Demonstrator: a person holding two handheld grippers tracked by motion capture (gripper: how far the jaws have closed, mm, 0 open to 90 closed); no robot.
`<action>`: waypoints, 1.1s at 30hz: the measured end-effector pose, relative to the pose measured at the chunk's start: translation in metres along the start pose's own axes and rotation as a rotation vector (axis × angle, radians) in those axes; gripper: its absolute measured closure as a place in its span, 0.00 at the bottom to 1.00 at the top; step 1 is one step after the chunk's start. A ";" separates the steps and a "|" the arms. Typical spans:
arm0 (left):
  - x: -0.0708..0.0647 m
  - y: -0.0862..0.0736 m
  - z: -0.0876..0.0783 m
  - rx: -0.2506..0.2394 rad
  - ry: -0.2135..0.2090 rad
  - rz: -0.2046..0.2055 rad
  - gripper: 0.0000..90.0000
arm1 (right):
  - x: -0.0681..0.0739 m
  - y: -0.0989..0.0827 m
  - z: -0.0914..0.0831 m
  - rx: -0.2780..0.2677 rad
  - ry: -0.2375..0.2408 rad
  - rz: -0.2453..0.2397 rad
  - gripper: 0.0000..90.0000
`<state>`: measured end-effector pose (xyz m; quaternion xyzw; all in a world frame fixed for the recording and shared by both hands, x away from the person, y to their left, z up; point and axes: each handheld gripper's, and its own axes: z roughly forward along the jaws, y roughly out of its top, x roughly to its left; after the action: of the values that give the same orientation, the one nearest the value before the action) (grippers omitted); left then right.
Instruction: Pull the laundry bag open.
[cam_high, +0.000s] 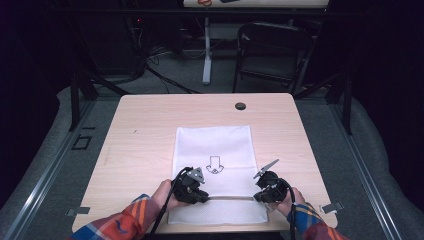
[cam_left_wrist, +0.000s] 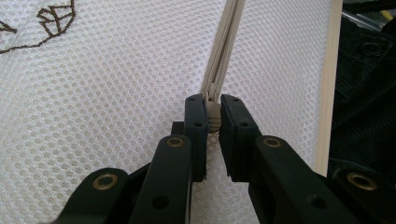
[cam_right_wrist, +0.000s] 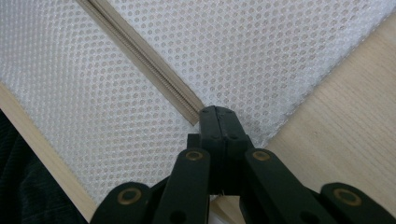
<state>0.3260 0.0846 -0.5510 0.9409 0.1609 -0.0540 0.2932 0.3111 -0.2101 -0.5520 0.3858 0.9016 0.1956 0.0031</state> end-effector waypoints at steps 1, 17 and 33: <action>0.000 0.000 0.000 0.004 0.004 0.000 0.91 | 0.000 0.000 0.000 0.004 0.002 -0.004 1.00; 0.004 -0.016 -0.012 0.009 0.012 -0.030 0.91 | 0.000 0.000 0.000 0.003 0.002 -0.003 1.00; 0.007 -0.027 -0.021 0.006 0.007 -0.049 0.91 | -0.001 0.000 0.000 0.005 0.004 0.003 1.00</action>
<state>0.3237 0.1191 -0.5492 0.9377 0.1847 -0.0584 0.2885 0.3118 -0.2107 -0.5517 0.3868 0.9015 0.1941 -0.0001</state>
